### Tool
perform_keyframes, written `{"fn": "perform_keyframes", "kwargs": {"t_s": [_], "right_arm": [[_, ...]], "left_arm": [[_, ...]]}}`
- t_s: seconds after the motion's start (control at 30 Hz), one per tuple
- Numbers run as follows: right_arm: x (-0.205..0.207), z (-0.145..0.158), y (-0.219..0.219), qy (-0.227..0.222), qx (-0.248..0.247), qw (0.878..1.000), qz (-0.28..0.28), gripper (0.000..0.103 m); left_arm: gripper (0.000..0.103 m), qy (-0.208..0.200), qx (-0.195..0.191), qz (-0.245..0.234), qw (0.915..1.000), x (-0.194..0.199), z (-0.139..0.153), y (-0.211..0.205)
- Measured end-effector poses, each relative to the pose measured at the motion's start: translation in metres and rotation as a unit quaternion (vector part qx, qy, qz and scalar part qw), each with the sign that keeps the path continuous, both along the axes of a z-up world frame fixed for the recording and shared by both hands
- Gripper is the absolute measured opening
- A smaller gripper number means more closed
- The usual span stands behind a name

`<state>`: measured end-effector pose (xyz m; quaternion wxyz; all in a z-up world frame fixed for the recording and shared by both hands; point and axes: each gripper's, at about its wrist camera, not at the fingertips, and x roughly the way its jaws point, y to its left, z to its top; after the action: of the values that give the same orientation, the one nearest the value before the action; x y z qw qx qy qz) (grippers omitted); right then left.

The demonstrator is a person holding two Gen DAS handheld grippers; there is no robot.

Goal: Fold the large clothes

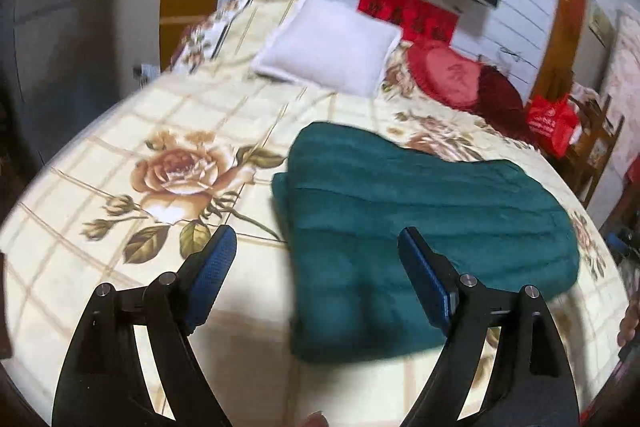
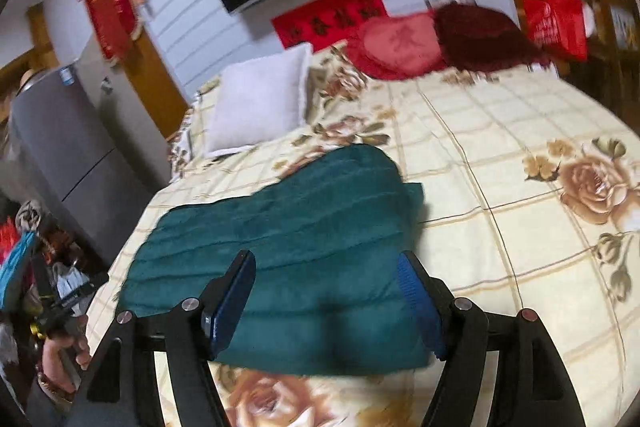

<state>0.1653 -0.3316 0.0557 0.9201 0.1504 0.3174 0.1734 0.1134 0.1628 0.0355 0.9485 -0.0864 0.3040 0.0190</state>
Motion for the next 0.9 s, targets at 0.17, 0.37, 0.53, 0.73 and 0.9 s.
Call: {"fn": "perform_keyframes", "kwargs": {"t_s": [0.17, 0.37, 0.53, 0.73, 0.9], "right_arm": [[-0.055, 0.014, 0.030, 0.013, -0.020, 1.000, -0.015, 0.087], [-0.123, 0.017, 0.061, 0.045, -0.096, 0.994, -0.001, 0.089], [-0.183, 0.020, 0.073, 0.029, -0.141, 0.990, -0.006, 0.089], [-0.224, 0.024, 0.074, 0.036, -0.161, 0.986, -0.016, 0.089], [-0.256, 0.035, 0.076, 0.031, -0.169, 0.985, -0.010, 0.089]], "left_arm": [[0.102, 0.041, 0.035, -0.021, 0.9983, -0.055, 0.004, -0.049], [0.102, 0.039, 0.091, -0.003, 0.9951, -0.124, 0.004, -0.090], [0.102, 0.049, 0.058, 0.024, 0.9968, -0.160, 0.006, -0.102], [0.102, 0.092, 0.043, -0.002, 0.9948, -0.184, 0.005, -0.131], [0.102, 0.086, 0.043, -0.025, 0.9950, -0.202, 0.013, -0.153]]}}
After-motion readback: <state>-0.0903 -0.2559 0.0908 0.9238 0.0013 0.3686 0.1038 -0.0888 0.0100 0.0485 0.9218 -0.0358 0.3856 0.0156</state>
